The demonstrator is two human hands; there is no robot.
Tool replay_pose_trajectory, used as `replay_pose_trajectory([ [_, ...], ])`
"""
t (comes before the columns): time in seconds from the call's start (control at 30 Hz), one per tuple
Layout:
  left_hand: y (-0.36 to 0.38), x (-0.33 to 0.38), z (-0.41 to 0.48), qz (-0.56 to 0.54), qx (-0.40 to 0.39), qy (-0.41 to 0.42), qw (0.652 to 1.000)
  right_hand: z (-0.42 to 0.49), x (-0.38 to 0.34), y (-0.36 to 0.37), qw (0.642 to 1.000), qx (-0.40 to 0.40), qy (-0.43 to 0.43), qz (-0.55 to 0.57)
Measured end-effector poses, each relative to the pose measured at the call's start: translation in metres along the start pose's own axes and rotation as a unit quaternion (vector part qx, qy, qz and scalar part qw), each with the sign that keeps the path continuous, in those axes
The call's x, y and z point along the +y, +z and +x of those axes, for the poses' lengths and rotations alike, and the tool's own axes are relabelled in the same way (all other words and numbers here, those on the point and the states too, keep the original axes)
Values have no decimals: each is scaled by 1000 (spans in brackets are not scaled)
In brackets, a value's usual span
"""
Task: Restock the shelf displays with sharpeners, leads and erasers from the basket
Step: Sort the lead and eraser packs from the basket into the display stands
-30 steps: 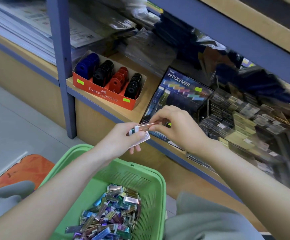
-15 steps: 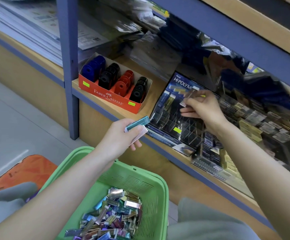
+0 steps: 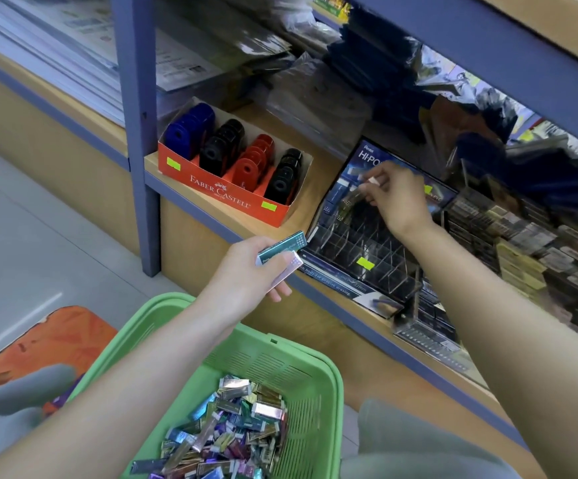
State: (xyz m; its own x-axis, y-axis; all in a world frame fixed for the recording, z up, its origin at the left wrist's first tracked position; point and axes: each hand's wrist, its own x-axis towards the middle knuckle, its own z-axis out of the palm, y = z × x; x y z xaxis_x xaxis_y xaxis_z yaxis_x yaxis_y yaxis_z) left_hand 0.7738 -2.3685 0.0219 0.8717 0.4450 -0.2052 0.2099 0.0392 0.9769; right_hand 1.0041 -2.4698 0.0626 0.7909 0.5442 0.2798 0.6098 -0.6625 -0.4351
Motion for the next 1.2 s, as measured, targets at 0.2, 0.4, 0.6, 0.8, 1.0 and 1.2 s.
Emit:
replay_pose_trajectory([
  [0.2,3,-3,4,-13,-8,-7,1000,2,-4,-5,989,-87,-83,-81],
  [0.4,5,-4,6,-13,-16,-9,1000,1,1,6,980,-31,-102,-167],
  [0.6,4,-5,10,-9,-12,-14,1000,4,-1,18,982,-28,-86,-168],
  [0.8,4,-11,13,-17,5,-27,999,-3,-6,13,982,-23,-88,-163],
  [1.0,2,-12,12,-9,-19,-8,1000,-59,-47,-1,988,-103,-109,43],
  [1.2,2,-4,6,4,-62,33,997,-85,-59,-8,952,-262,-154,21],
])
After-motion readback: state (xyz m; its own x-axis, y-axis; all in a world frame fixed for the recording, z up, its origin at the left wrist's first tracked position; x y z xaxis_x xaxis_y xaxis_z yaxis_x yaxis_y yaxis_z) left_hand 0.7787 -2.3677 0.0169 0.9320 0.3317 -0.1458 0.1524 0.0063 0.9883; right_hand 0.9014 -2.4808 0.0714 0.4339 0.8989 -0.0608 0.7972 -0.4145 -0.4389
